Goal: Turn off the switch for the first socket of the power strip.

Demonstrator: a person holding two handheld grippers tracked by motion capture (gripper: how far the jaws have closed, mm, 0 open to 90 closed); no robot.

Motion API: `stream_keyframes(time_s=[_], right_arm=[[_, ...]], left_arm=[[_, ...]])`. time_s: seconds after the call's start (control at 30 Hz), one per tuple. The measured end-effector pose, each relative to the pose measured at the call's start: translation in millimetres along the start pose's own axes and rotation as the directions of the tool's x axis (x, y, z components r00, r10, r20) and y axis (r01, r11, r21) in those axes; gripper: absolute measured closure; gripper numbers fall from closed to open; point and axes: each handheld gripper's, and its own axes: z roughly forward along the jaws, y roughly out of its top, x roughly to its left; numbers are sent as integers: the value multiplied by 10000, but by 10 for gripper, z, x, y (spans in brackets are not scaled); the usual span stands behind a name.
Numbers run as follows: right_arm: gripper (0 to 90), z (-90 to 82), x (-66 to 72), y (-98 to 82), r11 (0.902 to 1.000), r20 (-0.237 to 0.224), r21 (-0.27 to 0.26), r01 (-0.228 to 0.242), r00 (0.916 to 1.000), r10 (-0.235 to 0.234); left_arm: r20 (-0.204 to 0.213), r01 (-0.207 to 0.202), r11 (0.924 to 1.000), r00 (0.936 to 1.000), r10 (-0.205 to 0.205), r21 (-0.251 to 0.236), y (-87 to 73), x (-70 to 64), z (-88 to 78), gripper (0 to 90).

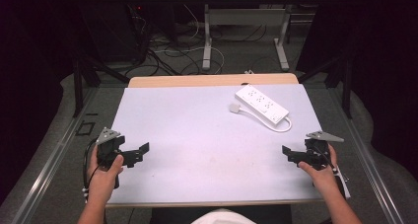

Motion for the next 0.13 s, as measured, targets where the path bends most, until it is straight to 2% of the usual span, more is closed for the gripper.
stream_keyframes(time_s=[0.13], right_arm=[[41,-5,0,-5,9999,1,34,-101,9999,101]], left_arm=[[-2,10,10000,10000,-10,0,10,3,-1,14]])
